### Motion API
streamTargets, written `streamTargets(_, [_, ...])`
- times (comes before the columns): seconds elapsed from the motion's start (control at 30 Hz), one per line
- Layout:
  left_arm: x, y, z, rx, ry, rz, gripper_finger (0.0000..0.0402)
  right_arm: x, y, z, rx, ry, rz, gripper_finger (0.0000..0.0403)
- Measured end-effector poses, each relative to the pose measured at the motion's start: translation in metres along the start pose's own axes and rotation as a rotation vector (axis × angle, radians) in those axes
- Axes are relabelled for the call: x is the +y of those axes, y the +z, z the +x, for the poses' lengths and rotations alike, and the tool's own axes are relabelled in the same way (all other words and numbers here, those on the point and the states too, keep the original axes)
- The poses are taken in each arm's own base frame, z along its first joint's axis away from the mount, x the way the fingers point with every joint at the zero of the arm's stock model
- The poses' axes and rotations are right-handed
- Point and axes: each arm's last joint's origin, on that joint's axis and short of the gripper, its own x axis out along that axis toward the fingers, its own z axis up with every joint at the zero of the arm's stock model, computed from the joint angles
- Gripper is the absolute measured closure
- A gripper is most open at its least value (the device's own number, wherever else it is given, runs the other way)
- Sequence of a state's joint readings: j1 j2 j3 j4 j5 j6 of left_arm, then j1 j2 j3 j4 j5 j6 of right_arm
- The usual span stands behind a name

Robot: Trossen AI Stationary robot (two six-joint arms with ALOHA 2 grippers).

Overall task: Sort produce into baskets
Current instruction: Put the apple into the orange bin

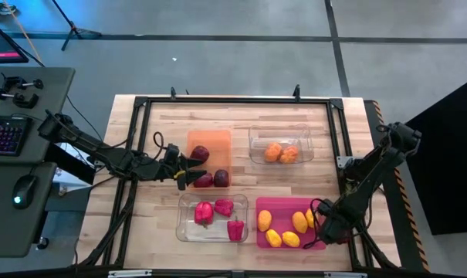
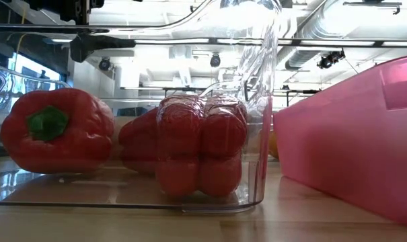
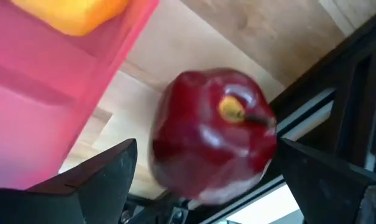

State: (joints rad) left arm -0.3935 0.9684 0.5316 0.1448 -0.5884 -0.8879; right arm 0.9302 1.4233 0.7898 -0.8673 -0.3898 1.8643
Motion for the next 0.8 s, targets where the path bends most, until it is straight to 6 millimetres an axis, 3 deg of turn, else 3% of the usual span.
streamTargets(0.3, [0.001, -0.001, 0.0, 0.008, 0.01, 0.008, 0.0066, 0.009, 0.004, 0.017, -0.008, -0.055, 0.016, 0.0031])
streamTargets(0.6, [0.001, -0.001, 0.0, 0.008, 0.009, 0.007, 0.0066, 0.011, 0.005, 0.018, -0.022, -0.038, -0.002, 0.0035])
streamTargets(0.7, [0.001, -0.001, 0.0, 0.008, 0.009, 0.006, 0.0066, 0.009, 0.004, 0.018, 0.005, -0.06, -0.009, 0.006])
streamTargets(0.8, [0.001, -0.001, 0.0, 0.008, 0.009, 0.003, 0.0066, 0.009, 0.002, 0.012, -0.012, -0.088, -0.018, 0.0109])
